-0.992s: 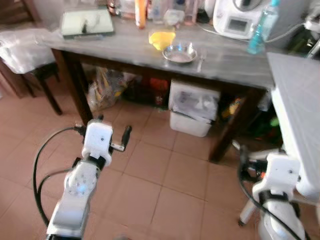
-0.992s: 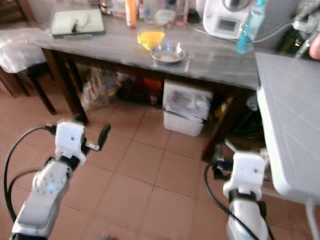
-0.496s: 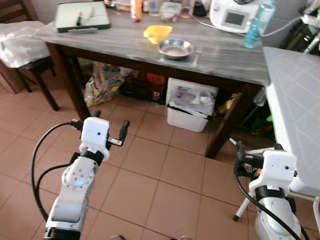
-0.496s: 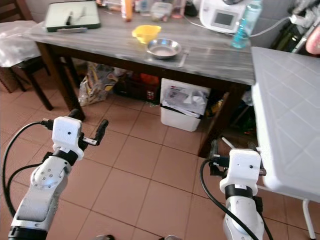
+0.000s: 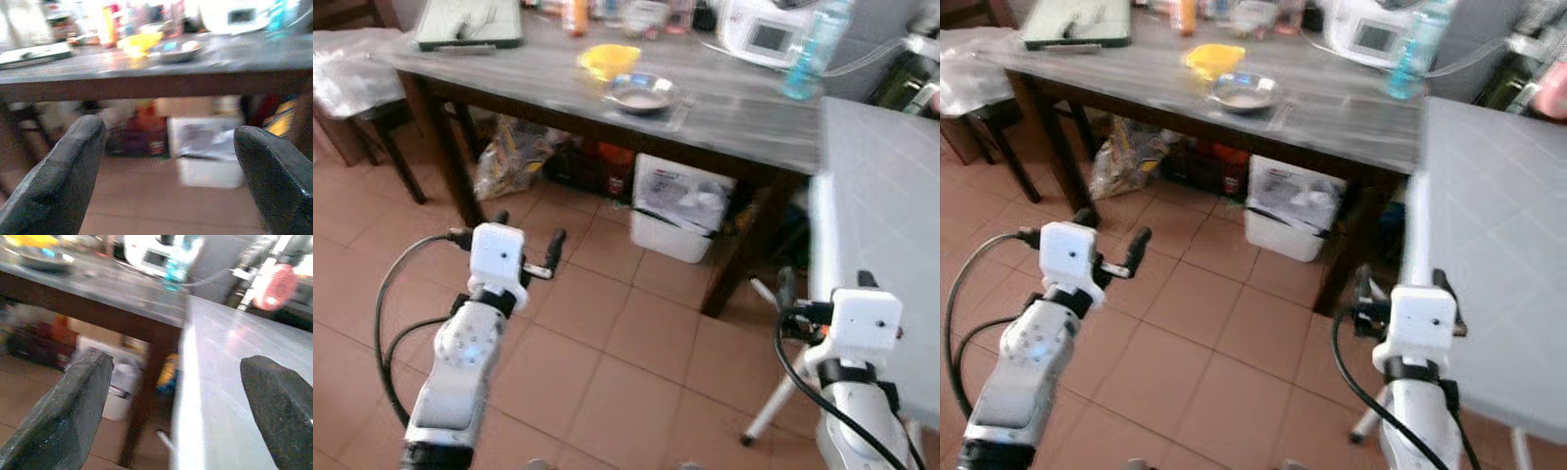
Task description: Setting the table
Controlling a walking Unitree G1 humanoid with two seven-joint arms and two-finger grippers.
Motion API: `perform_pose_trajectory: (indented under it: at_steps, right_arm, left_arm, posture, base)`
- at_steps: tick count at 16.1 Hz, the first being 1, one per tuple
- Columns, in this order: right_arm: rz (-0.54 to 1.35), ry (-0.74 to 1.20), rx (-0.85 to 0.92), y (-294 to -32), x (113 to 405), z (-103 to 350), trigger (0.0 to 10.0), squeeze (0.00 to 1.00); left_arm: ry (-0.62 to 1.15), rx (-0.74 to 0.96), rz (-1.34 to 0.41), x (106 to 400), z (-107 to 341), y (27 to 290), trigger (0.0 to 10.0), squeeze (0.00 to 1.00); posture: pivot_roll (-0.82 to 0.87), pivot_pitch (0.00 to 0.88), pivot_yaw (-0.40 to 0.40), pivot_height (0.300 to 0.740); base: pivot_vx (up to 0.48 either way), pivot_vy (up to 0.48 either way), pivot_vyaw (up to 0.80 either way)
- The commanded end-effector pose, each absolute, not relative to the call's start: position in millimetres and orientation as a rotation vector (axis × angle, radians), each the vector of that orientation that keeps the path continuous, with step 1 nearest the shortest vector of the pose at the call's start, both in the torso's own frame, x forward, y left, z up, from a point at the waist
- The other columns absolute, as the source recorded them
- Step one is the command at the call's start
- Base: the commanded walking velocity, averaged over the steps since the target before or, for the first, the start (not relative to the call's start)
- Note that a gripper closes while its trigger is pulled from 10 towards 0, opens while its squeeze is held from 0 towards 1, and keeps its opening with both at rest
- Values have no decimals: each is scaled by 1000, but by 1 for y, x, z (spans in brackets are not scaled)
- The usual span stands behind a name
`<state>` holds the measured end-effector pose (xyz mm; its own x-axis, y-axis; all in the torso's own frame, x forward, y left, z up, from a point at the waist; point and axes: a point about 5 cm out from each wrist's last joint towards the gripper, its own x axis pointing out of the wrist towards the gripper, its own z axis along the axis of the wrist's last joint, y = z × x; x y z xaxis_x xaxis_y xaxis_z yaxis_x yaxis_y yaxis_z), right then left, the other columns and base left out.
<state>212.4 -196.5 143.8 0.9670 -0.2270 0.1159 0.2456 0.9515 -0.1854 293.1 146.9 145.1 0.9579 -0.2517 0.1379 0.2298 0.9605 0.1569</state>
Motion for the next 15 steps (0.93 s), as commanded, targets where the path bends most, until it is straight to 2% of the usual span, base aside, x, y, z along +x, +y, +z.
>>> perform_pose_trajectory:
  at_steps: [1, 8, 15]
  right_arm:
    - [-265, -134, -205, -199, 209, 153, 10000, 0]
    - [-286, -156, -192, -195, 197, 156, 10000, 0]
    - [-344, -159, -226, -202, 191, 159, 10000, 0]
  left_arm:
    - [-184, 142, -277, 292, 153, 143, 10000, 0]
    - [-205, 139, -316, 285, 154, 137, 10000, 0]
    - [-205, 129, -337, 287, 155, 131, 10000, 0]
  posture:
    - [56, 133, -57, 740]
    - [43, 141, -55, 740]
    - [31, 141, -51, 740]
  base:
    - [0, -480, 0]
    - [0, -480, 0]
    - [0, -480, 0]
